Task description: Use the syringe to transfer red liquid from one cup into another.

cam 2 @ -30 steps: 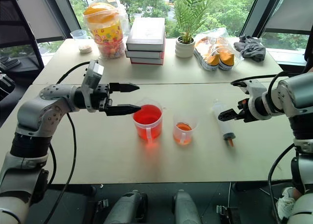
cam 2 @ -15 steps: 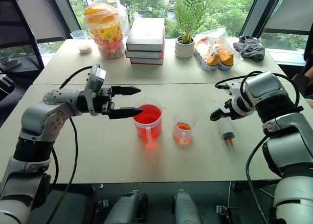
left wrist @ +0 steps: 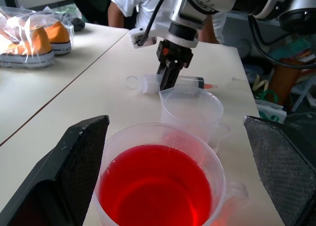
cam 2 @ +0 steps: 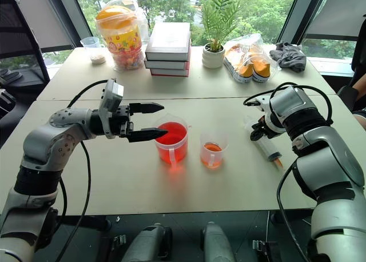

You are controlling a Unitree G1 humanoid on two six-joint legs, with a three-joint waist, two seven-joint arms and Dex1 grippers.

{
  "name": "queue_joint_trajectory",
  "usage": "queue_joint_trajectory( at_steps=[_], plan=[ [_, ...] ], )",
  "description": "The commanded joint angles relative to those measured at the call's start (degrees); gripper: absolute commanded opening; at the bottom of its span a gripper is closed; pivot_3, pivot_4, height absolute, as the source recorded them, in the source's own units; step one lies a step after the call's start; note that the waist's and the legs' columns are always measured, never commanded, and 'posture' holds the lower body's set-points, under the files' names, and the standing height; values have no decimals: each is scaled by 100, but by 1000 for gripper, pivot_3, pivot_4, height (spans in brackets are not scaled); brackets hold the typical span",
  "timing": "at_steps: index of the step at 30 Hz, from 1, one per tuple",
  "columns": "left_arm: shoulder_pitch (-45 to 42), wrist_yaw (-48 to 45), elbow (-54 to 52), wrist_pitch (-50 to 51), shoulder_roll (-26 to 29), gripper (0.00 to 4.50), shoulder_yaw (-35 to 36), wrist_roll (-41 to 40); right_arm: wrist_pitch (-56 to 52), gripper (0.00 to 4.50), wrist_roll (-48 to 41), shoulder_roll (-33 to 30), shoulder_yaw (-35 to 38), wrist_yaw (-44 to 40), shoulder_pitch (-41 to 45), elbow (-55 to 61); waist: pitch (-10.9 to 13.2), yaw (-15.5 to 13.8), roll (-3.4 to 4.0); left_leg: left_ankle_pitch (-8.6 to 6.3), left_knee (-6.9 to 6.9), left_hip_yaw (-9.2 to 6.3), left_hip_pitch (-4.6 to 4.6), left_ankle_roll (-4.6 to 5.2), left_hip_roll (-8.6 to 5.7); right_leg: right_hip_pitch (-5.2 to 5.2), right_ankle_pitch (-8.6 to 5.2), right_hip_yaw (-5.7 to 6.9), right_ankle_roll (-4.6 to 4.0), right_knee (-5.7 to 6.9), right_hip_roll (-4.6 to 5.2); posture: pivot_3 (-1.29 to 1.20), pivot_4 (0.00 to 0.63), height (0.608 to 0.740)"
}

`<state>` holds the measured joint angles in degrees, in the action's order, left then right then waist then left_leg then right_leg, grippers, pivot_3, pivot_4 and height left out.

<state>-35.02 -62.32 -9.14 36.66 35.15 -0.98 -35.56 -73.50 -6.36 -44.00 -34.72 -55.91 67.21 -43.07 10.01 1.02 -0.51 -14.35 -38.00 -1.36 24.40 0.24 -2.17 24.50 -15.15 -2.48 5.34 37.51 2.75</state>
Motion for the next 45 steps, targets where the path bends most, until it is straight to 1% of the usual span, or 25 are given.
queue_joint_trajectory(
  at_steps=[1, 3, 5, 6, 8, 9, 12, 13, 16, 19, 20, 22, 23, 26, 28, 32, 36, 41, 45],
  plan=[
    [-173, -35, -53, -68, 95, 4500, 169, -58, -84, 1402, 62, -149, 295, -43, 91, 151, 0, -7, 1, 0, 0, 0, 0, 0, 0, 1, 0, 0, 0, 0, 0, 0, 150, 740],
    [-253, -75, 18, -50, 133, 4500, 192, -87, -76, 1402, 27, -270, 614, 29, 159, 338, 2, -15, 4, 0, 0, 0, 2, 0, 0, 3, 0, 0, 0, 0, 0, 0, 150, 740],
    [-386, -146, 157, -45, 177, 4500, 216, -103, -76, 1402, -99, -529, 1217, 157, 178, 1015, 6, -38, 9, 0, 1, 0, 5, 0, -1, 6, 0, -1, 0, 0, 1, 0, 150, 740],
    [-447, -182, 228, -47, 193, 4500, 224, -103, 106, 1402, -126, -674, 1480, 225, 81, 1469, 7, -44, 11, 0, 2, 0, 8, 0, -2, 9, 0, -1, 0, 0, 2, 0, 150, 740],
    [-571, -258, 376, -85, 219, 4500, 223, -72, -54, 1402, -432, -723, 2298, 378, -47, 2271, 6, -40, 11, 0, 5, -1, 12, 0, -2, 12, 0, 1, 0, -2, 2, 0, 150, 740],
    [-638, -290, 452, -96, 228, 4500, 221, -60, 110, 1402, -678, -592, 2932, 502, -178, 2791, 6, -39, 10, 0, 7, 0, 11, 0, -2, 12, 0, 1, 0, -3, 2, 0, 150, 740],
    [-773, -394, 637, -147, 258, 4500, 207, -15, 364, 1402, -1183, -121, 4171, 848, -429, 3853, 6, 6, 10, 0, 10, 0, 8, 0, 0, 10, 0, 0, 0, -3, 0, 0, 150, 740],
    [-831, -436, 701, -166, 274, 4500, 198, 8, 514, 1402, -1436, 147, 4560, 931, -487, 4283, 6, 11, 10, 0, 10, 0, 5, 0, 1, 8, 0, -2, 1, -1, -2, 0, 150, 740],
    [-1003, -543, 882, -187, 316, 4500, 200, 38, 857, 1402, -2042, 811, 5239, 1152, -653, 5211, 6, -11, 10, 0, 5, -1, 3, 0, 2, 9, 0, -2, 1, 13, -3, 0, 150, 740],
    [-1194, -640, 1055, -151, 360, 4500, 237, -3, 1209, 1402, -2673, 1392, 5520, 1188, -898, 5906, 4, -38, 6, 1, 0, -2, 4, -1, 2, 9, 0, 0, 1, 18, -1, 0, 150, 740],
    [-1268, -684, 1090, -121, 396, 4500, 247, -23, 1302, 1402, -3012, 1744, 5636, 1237, -1042, 6104, 4, -40, 6, 1, -2, -5, 4, -1, 1, 7, 0, 2, 1, 18, 0, 0, 150, 740],
    [-1378, -771, 1155, -91, 464, 4500, 245, -40, 1532, 1402, -3422, 2202, 5669, 1290, -1330, 6362, 0, -28, -1, 1, -3, -5, 3, -1, 0, 4, 0, 2, 1, 18, 1, 0, 150, 740],
    [-1421, -809, 1160, -50, 506, 4500, 252, -62, 1792, 1402, -3456, 2376, 5513, 1228, -1592, 6510, 0, -28, 0, 1, -3, -5, 3, -1, 0, 3, 0, 2, 1, 19, 1, 0, 150, 740],
    [-1498, -944, 1165, 75, 646, 4500, 273, -121, 2812, 1402, -3097, 2689, 4778, 994, -2421, 6673, 0, -17, 0, 1, -4, -4, 1, -1, -1, 4, 0, 2, 1, 22, 2, 0, 150, 740],
    [-1527, -1015, 1172, 124, 724, 4500, 275, -125, 3360, 1402, -2910, 2830, 4419, 917, -2782, 6569, 1, -3, 1, 1, -4, -3, 0, -1, -1, 7, 0, 1, 1, 26, 0, 0, 150, 740],
    [-1621, -1084, 1177, 231, 816, 4500, 291, -127, 4275, 1402, -2503, 3026, 3838, 815, -3146, 6101, 1, 3, 2, 6, -8, -2, -1, -8, -1, 12, 0, 1, 1, 40, -6, 0, 150, 740],
    [-1710, -1105, 1125, 342, 826, 4500, 299, -170, 4886, 1402, -2227, 3099, 3474, 745, -3382, 5688, 1, 1, 1, 9, -9, -2, -11, -12, 0, 9, 0, 2, 0, 51, -9, 0, 150, 740],
    [-1849, -1118, 1115, 369, 723, 4500, 238, -181, 5324, 1402, -1994, 3046, 3142, 668, -3671, 5375, 1, -12, 1, 10, -12, -2, -11, -13, 0, 9, 0, 3, 0, 51, -9, 0, 150, 740],
    [-2045, -1088, 1228, 354, 539, 4500, 164, -148, 5434, 1402, -1941, 3004, 3036, 660, -3780, 5291, 1, -14, 1, 10, -13, -2, -11, -13, 0, 8, 0, 4, 0, 52, -9, 0, 150, 740]
  ],
)
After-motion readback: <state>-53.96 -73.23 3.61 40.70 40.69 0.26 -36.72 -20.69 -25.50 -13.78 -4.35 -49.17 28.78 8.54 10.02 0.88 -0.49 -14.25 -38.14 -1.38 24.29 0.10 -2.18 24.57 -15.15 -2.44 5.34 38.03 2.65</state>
